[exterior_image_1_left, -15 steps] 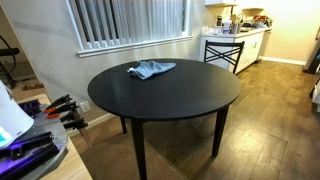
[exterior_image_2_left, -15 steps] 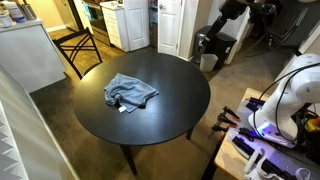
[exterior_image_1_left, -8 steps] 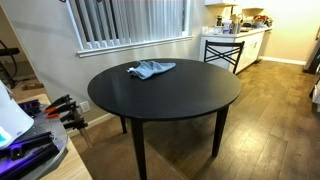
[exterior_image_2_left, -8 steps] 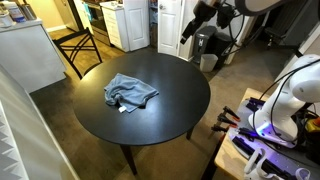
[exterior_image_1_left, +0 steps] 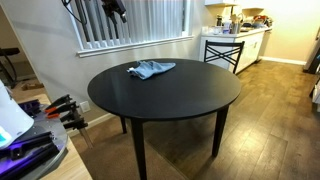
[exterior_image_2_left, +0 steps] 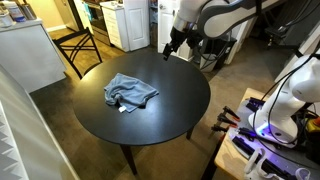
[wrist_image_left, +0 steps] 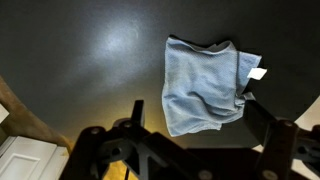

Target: Wipe the table with the blue cloth

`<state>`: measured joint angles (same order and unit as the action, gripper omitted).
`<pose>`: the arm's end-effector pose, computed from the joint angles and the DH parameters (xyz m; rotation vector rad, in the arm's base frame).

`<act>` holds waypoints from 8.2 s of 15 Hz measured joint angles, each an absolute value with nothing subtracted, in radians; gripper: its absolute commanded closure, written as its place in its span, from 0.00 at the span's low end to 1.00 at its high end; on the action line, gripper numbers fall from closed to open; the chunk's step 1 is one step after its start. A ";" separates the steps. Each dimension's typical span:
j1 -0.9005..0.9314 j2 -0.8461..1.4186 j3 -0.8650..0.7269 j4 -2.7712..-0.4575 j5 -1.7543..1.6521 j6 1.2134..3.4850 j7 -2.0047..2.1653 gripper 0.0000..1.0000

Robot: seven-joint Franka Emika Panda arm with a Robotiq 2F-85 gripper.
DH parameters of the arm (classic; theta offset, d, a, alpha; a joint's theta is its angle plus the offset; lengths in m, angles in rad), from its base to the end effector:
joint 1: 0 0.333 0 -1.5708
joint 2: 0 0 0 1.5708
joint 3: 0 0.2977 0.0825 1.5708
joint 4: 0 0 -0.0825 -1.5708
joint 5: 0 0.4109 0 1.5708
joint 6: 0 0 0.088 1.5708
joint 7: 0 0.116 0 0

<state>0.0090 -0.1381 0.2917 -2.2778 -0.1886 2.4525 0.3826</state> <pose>0.5265 0.1634 0.4010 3.0263 0.0741 0.5297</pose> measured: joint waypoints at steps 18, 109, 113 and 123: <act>0.127 0.155 0.215 -2.126 -0.216 2.473 0.427 0.00; 0.362 0.541 -0.103 -1.930 -0.349 2.016 0.675 0.29; 0.335 0.608 -0.060 -1.897 -0.342 2.068 0.675 0.03; 0.276 0.786 -0.089 -1.744 -0.324 2.291 0.675 0.00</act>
